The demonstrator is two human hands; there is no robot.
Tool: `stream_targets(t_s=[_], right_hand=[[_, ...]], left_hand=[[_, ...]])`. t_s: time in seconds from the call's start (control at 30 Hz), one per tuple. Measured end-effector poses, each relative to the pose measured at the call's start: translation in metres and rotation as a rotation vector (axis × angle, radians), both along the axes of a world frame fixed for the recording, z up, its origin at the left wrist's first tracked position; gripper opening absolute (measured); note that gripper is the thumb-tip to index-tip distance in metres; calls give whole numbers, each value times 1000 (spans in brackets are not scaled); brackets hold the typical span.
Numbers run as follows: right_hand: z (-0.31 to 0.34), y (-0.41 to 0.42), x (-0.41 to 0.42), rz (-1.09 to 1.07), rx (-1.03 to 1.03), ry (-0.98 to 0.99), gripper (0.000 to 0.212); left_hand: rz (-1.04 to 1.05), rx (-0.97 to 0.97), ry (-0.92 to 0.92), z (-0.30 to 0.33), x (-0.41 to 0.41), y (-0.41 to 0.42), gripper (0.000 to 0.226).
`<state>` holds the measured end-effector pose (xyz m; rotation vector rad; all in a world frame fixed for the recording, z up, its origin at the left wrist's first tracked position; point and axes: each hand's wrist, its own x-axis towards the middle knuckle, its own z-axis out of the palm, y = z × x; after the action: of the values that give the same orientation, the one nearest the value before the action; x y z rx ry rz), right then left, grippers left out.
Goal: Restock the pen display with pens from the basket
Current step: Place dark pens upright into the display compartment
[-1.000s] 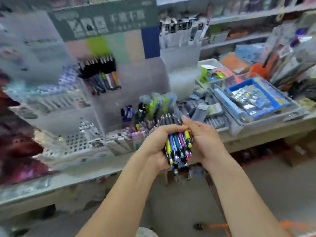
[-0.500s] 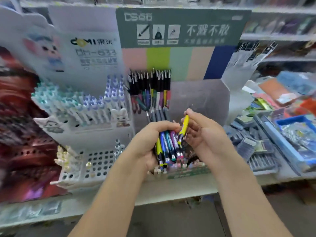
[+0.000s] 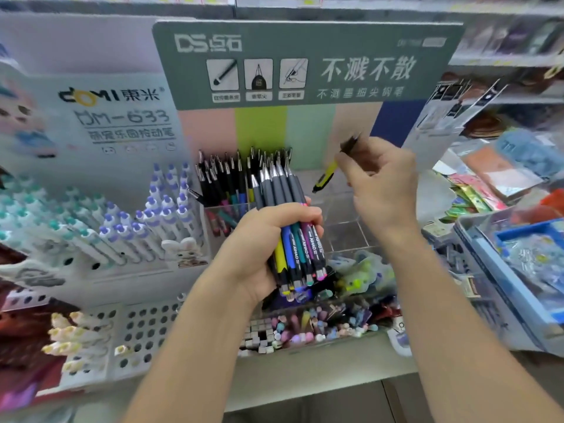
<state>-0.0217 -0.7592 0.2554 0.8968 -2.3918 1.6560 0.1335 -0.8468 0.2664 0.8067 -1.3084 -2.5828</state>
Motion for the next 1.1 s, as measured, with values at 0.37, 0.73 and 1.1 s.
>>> stream_targets(t_s=[0.37, 0.73, 1.1], right_hand=[[-24, -19, -18, 61, 195, 103, 13], [-8, -7, 5, -120, 116, 4, 20], [0, 7, 41, 244, -89, -871, 15]], left_hand=[[156, -55, 37, 8, -28, 4, 36], [180, -31, -37, 8, -27, -2, 6], [41, -98, -75, -3, -19, -7, 7]])
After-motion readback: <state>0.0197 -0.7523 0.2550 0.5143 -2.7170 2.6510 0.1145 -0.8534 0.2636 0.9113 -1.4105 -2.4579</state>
